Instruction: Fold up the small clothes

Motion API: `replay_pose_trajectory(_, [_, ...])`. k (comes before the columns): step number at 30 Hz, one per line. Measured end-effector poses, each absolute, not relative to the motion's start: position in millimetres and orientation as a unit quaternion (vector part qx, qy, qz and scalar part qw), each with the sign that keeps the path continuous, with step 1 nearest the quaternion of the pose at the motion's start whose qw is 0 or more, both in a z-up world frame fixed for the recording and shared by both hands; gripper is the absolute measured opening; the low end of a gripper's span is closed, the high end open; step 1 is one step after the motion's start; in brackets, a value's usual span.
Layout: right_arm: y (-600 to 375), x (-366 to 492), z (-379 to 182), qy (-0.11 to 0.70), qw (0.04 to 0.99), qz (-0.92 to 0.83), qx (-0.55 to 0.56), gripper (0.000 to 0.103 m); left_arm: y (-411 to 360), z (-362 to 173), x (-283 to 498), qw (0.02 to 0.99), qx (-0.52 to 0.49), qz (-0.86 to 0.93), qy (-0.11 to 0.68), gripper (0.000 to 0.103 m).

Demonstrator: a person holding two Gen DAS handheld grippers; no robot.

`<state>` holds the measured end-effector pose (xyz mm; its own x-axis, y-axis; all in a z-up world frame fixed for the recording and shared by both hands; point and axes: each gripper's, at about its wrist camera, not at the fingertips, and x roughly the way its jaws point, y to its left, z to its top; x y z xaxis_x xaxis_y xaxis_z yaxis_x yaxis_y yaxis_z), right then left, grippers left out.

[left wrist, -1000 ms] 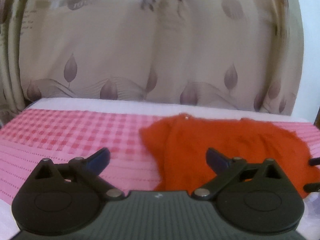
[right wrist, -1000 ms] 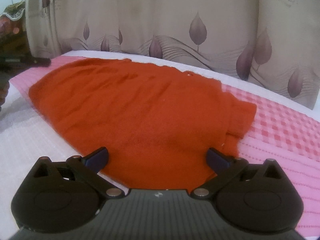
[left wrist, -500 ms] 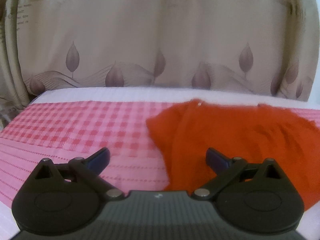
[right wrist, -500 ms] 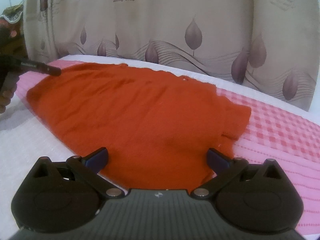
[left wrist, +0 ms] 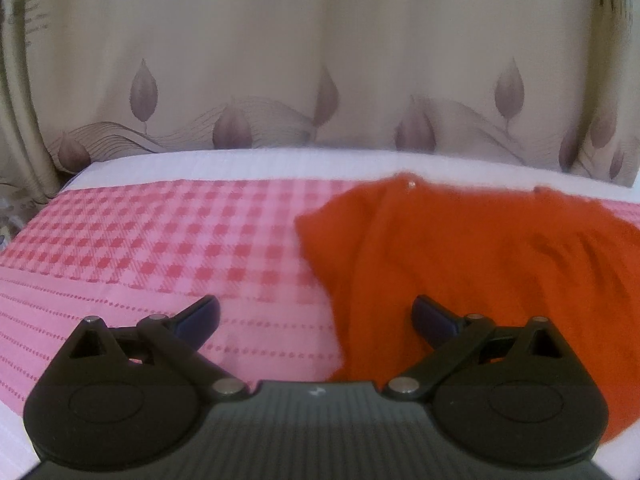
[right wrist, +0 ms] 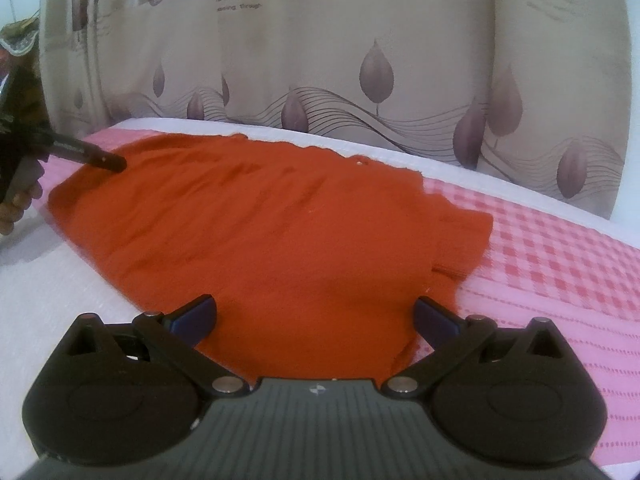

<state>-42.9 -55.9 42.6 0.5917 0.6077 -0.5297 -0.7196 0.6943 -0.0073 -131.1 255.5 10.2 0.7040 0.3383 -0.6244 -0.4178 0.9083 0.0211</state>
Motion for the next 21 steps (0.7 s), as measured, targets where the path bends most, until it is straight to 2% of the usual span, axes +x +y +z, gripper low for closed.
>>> replay_pose_trajectory(21, [-60.8,-43.7,44.7,0.243,0.895,0.361,-0.1,0.103,266.1,0.8,-124.9,0.927,-0.074,0.144,0.337,0.103])
